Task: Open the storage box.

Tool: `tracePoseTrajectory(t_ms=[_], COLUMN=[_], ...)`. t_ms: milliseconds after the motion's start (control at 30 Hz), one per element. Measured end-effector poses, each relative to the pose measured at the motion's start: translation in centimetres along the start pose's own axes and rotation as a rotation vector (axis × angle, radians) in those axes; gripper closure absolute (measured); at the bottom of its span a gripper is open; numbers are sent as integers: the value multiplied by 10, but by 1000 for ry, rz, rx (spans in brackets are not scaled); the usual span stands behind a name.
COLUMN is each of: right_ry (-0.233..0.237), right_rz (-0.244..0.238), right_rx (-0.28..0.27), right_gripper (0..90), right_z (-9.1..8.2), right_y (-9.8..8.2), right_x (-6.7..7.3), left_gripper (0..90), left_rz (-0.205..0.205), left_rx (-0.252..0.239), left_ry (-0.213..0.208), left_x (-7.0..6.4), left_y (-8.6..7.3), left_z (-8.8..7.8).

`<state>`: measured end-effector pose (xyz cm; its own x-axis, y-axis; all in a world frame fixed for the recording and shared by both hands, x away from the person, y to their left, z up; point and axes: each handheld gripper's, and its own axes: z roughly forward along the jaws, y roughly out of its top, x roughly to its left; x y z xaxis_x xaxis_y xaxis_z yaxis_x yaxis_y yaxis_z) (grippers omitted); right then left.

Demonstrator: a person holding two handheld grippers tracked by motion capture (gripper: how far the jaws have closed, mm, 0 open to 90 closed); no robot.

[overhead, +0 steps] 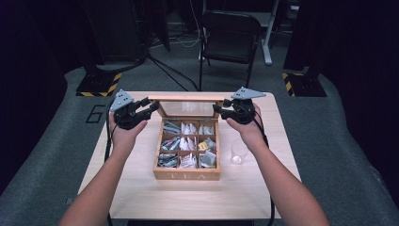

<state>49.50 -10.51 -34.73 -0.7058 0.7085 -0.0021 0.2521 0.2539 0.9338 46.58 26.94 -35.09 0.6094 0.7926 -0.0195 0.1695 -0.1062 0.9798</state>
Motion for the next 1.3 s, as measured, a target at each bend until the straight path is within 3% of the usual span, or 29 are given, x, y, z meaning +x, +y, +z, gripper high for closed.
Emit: tracePoseTrajectory(t_ms=[100,400,600,833,1300], right_ry=[12,-7,9,-23,-16], right_rz=[24,37,62,17,25], right_rx=[0,-2,17,21,21], right_gripper=[563,555,543,564,575], right_z=[3,8,11,15,24], right_y=[-1,-4,-4,0,3], right_x=[-3,-9,-17,-16,-16], left_gripper=[593,591,595,597,600], left_rz=[-8,-35,-28,-35,-41], left_rx=[-6,-28,-14,-5,4], left_ry=[0,2,1,1,2], left_x=[0,7,9,12,15], left_y=[0,2,5,8,12], left_z=[1,9,12,15,19])
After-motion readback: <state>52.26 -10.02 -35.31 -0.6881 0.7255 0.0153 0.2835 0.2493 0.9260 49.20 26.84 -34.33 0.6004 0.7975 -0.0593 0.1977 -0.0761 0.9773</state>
